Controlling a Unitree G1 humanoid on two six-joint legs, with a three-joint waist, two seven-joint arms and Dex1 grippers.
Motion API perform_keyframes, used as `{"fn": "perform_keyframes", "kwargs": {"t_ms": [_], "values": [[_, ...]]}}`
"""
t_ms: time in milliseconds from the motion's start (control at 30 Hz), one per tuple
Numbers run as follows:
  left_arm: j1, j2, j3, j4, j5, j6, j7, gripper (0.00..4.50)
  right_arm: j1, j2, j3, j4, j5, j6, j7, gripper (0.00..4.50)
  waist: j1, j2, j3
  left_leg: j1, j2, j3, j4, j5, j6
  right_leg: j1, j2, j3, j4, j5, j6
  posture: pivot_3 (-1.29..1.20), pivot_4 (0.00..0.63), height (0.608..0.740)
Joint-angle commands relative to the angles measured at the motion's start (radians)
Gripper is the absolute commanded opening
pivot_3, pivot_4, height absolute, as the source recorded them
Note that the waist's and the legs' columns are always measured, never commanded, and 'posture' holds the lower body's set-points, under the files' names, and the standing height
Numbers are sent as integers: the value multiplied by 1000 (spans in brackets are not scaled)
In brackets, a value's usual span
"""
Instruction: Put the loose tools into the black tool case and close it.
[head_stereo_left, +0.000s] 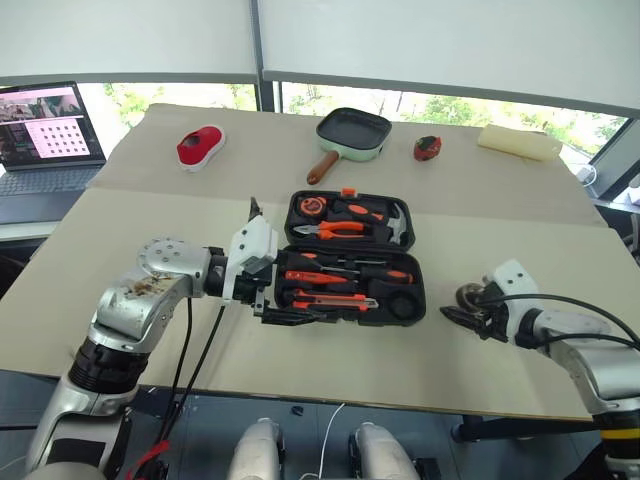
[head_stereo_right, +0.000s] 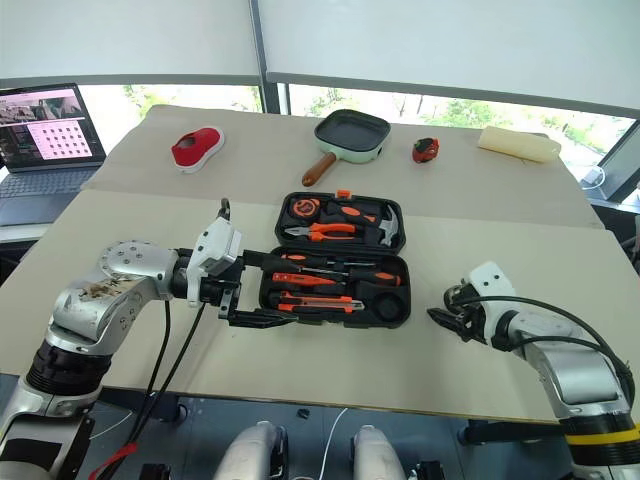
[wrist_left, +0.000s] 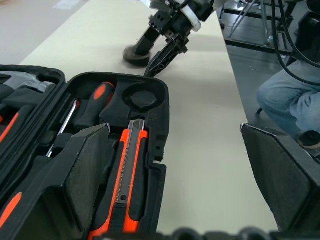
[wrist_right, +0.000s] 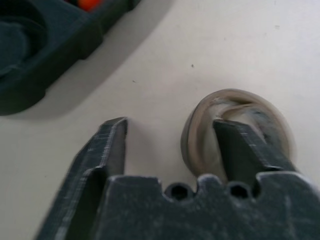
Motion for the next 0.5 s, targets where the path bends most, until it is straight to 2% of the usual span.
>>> {"fn": "perform_keyframes", "kwargs": {"t_ms": [33, 100, 167, 233, 367, 433, 500], "values": [[-23, 8, 10, -16, -6, -16, 6, 4500, -3, -2, -9, 17, -25, -34, 14, 1459, 0, 0, 0, 0, 0, 0, 0, 0, 0, 0, 0, 0, 0, 0, 0, 0, 150, 740], [-27, 8, 10, -15, -6, -16, 6, 4500, 10, -9, -26, 1, -22, -37, 23, 645, 1, 0, 0, 0, 0, 0, 0, 0, 0, 0, 0, 0, 0, 0, 0, 0, 150, 740], [-27, 11, 11, -16, -7, -16, 6, 4500, 29, -26, -59, -36, -9, -40, 36, 80, 2, 0, 0, 0, 0, 0, 0, 0, 0, 0, 0, 0, 0, 0, 0, 0, 150, 740], [-22, 15, 14, -20, -8, -17, 5, 4500, 33, -38, -93, -86, 15, -31, 45, 31, 4, 0, 0, 0, 0, 0, 0, 0, 0, 0, 0, 0, 0, 0, 0, 0, 150, 740], [-5, 29, 11, -34, -8, -18, 3, 4500, 14, -54, -119, -313, 161, 18, 143, 31, -3, 1, 1, 0, 0, 0, 0, 0, 0, -1, 0, 0, 0, 0, 0, 0, 150, 740], [-11, 27, 3, -28, -3, -22, 5, 4500, -16, -62, -57, -421, 197, 60, 167, 31, -10, 1, 1, 1, 1, 0, -1, 0, 0, -1, 1, 0, 1, 0, 0, 0, 150, 740], [-18, 26, -8, -21, 4, -31, 0, 4500, -44, -66, 21, -453, 157, 74, 160, 31, -10, 1, 1, 1, 2, -1, -1, 0, 0, 0, 2, 0, 1, 0, 0, 0, 150, 740]]}}
